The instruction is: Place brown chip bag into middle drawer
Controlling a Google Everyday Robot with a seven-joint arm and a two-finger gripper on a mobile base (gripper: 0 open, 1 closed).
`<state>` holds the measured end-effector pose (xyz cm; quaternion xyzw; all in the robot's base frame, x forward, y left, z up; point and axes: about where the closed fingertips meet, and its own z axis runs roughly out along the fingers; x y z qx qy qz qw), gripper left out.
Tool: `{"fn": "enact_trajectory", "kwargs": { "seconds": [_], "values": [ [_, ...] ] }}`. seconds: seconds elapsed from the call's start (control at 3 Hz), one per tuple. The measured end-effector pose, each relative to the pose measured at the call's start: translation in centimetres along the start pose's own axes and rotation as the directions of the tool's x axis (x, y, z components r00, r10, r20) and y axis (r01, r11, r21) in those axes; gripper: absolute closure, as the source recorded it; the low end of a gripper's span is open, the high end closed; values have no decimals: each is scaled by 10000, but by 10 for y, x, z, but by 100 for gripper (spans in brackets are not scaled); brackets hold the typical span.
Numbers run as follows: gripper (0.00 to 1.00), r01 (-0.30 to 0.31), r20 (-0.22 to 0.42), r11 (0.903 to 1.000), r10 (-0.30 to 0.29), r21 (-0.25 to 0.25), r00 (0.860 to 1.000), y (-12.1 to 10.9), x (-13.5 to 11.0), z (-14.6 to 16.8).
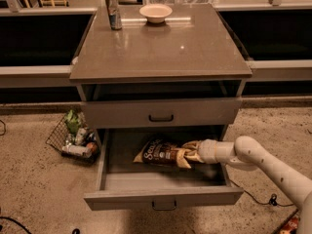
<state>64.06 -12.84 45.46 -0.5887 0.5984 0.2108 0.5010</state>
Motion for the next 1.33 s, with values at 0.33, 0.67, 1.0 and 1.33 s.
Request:
{"fn": "enact_trajectory", "kwargs": {
  "seconds": [0.33, 0.67, 1.0, 1.33],
  "values": [
    [27, -4, 5, 10000, 4, -2, 10000, 0, 0, 0],
    [6, -61, 60, 10000, 61, -18, 10000, 3, -1, -1],
    [0, -717, -10, 9974, 718, 65, 9974, 19, -1, -15],
    [0, -1593, 91, 9867, 1591, 330, 9872, 37, -1, -41]
  ]
}}
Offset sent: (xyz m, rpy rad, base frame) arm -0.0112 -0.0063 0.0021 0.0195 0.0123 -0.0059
